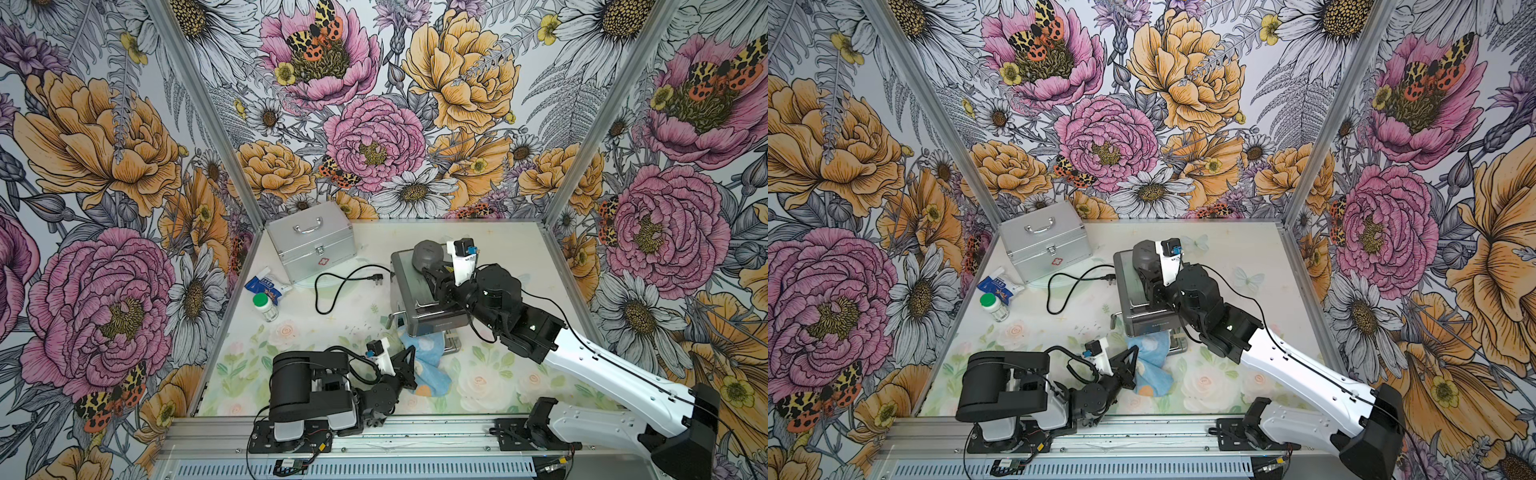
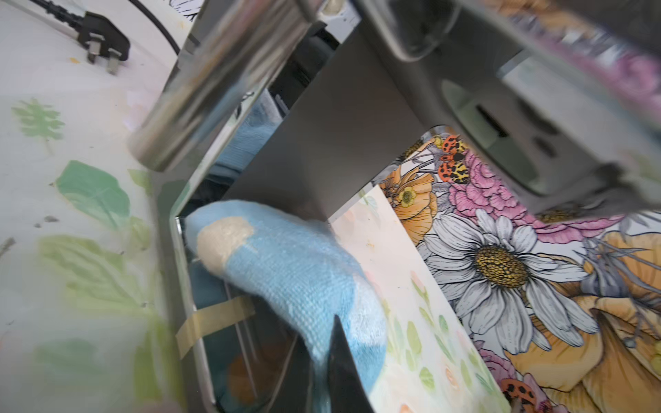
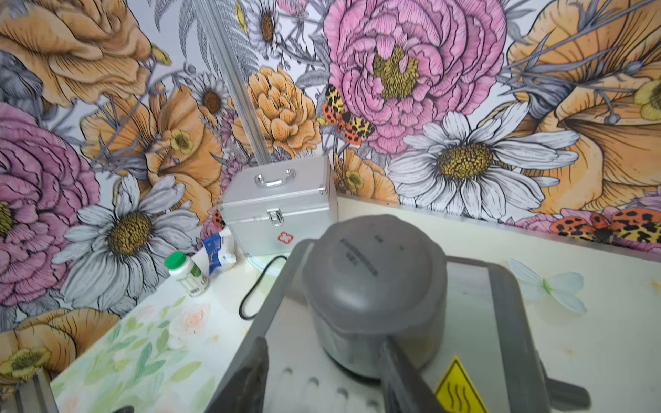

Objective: Wipe the surface of a coffee machine
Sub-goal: Wipe the dirt from the surface of the coffee machine, then adjust the cleaning item.

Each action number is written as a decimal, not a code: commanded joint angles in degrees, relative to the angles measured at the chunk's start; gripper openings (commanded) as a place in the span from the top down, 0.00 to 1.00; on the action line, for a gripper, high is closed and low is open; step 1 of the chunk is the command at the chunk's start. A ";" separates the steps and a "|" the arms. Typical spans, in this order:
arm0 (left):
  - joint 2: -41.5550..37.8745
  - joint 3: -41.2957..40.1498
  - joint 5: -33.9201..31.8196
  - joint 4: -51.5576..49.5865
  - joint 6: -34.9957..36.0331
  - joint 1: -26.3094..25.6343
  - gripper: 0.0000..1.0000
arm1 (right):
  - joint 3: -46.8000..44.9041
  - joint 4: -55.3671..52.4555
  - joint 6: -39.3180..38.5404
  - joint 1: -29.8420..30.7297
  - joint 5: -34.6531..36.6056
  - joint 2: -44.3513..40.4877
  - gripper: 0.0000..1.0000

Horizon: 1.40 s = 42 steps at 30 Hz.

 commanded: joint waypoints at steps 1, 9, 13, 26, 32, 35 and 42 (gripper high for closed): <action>-10.29 -0.63 -2.80 -2.93 7.95 -3.62 1.00 | -2.12 -14.30 3.47 0.49 -1.64 -2.87 0.47; -51.41 8.96 -12.30 -72.83 2.00 -11.15 1.00 | -0.41 -16.37 3.72 0.97 -3.21 -5.00 0.45; -59.00 14.96 -17.71 -91.27 -2.10 -17.81 1.00 | 0.08 -16.28 3.62 1.93 -1.18 -5.64 0.46; -58.39 38.55 -13.76 -105.88 19.06 -12.87 1.00 | 6.30 -18.08 2.44 3.93 -17.32 -11.43 0.39; -56.59 38.20 11.33 -98.90 20.07 8.85 1.00 | 6.67 -16.91 1.93 7.09 -26.81 -12.07 0.36; -54.32 39.42 19.75 -95.86 19.67 13.58 1.00 | 7.75 -16.99 0.15 10.68 -25.75 -9.97 0.35; -54.76 44.69 25.75 -96.98 21.09 14.26 1.00 | 11.79 -18.45 -5.11 12.63 -19.50 -3.92 0.32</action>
